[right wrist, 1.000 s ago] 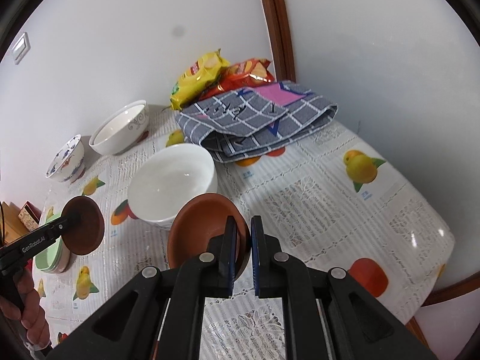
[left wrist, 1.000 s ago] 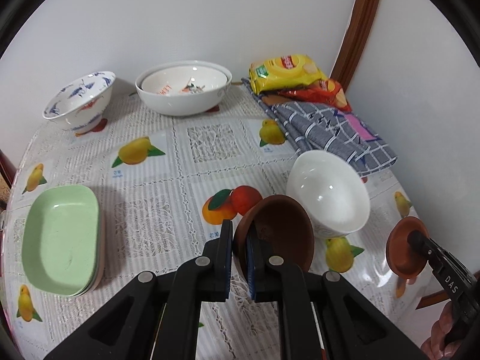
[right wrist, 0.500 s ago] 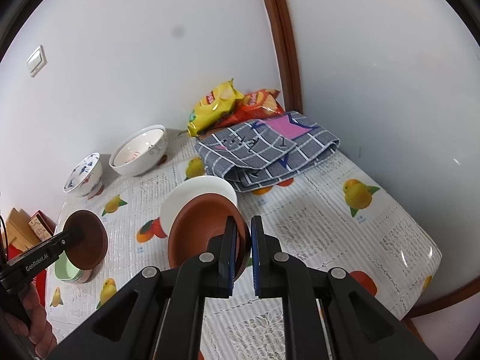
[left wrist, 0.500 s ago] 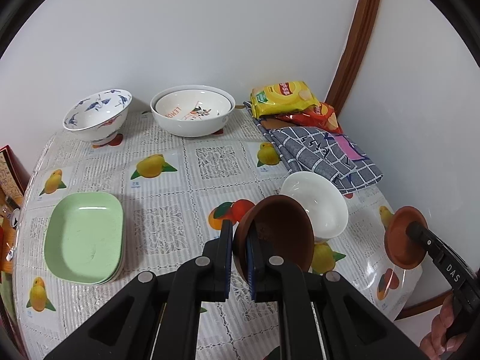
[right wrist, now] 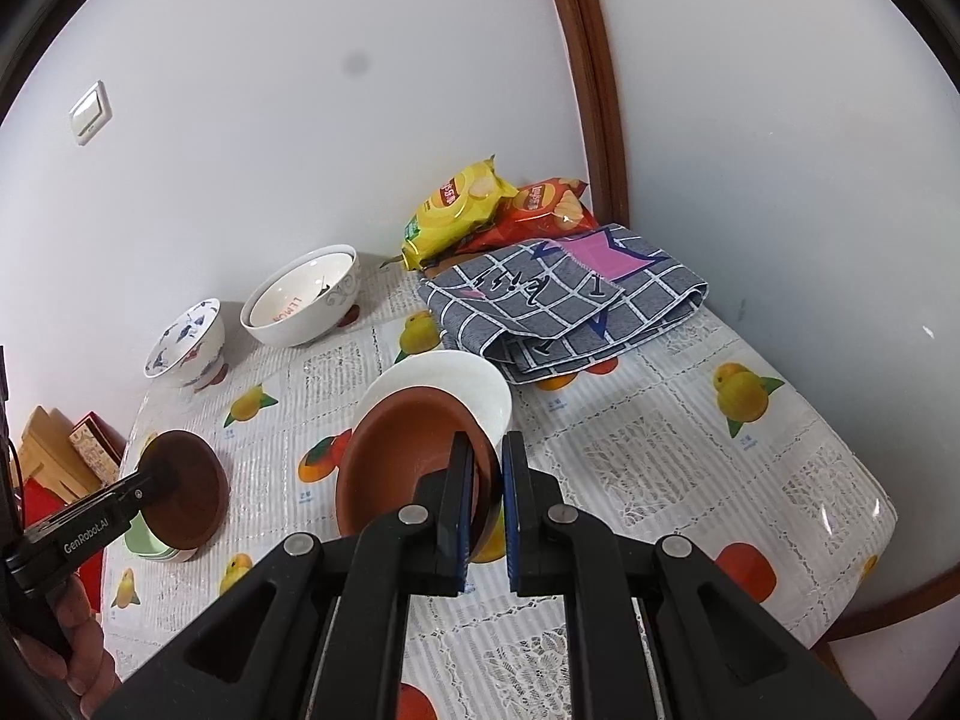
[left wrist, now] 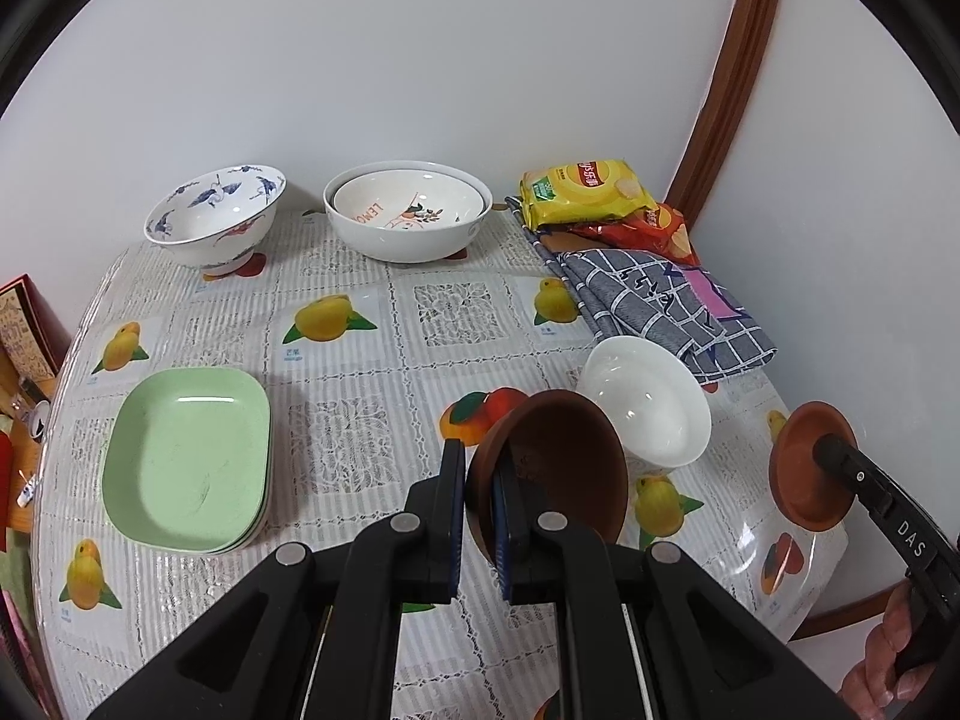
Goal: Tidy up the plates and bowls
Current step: 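Carry both brown clay bowls toward the plain white bowl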
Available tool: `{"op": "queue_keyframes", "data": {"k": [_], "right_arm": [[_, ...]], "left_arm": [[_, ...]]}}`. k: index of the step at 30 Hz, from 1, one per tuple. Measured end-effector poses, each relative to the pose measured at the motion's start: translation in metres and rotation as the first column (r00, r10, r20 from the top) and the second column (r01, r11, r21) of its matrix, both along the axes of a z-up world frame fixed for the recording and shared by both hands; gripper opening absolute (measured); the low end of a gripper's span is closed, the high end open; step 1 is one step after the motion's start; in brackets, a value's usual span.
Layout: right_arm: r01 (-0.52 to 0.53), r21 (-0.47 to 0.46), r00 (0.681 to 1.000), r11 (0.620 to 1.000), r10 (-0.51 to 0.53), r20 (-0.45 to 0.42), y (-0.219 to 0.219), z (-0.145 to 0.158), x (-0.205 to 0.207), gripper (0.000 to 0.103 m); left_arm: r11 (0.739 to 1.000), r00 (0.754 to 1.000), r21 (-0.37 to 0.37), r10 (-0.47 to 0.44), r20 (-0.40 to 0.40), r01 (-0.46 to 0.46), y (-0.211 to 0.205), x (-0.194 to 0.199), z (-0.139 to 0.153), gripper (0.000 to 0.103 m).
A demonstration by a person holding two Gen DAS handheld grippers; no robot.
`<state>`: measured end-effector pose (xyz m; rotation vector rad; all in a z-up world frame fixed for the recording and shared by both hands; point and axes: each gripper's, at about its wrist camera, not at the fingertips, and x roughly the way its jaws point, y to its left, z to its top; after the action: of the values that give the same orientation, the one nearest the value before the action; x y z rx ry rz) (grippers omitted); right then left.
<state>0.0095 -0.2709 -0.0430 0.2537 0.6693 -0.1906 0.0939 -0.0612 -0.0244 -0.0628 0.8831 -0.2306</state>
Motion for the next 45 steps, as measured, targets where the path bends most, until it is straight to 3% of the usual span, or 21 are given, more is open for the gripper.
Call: {"op": "queue_keyframes", "data": {"k": [29, 45], "right_arm": [[-0.007, 0.007, 0.999, 1.0, 0.007, -0.04, -0.01, -0.019, 0.024, 0.009], [-0.063, -0.018, 0.994, 0.998, 0.061, -0.086, -0.004, -0.042, 0.081, 0.009]], "left_arm": [[0.999, 0.999, 0.018, -0.037, -0.034, 0.037, -0.028, 0.014, -0.018, 0.009], [0.999, 0.998, 0.031, -0.016, -0.056, 0.018, -0.026, 0.046, -0.035, 0.009]]}}
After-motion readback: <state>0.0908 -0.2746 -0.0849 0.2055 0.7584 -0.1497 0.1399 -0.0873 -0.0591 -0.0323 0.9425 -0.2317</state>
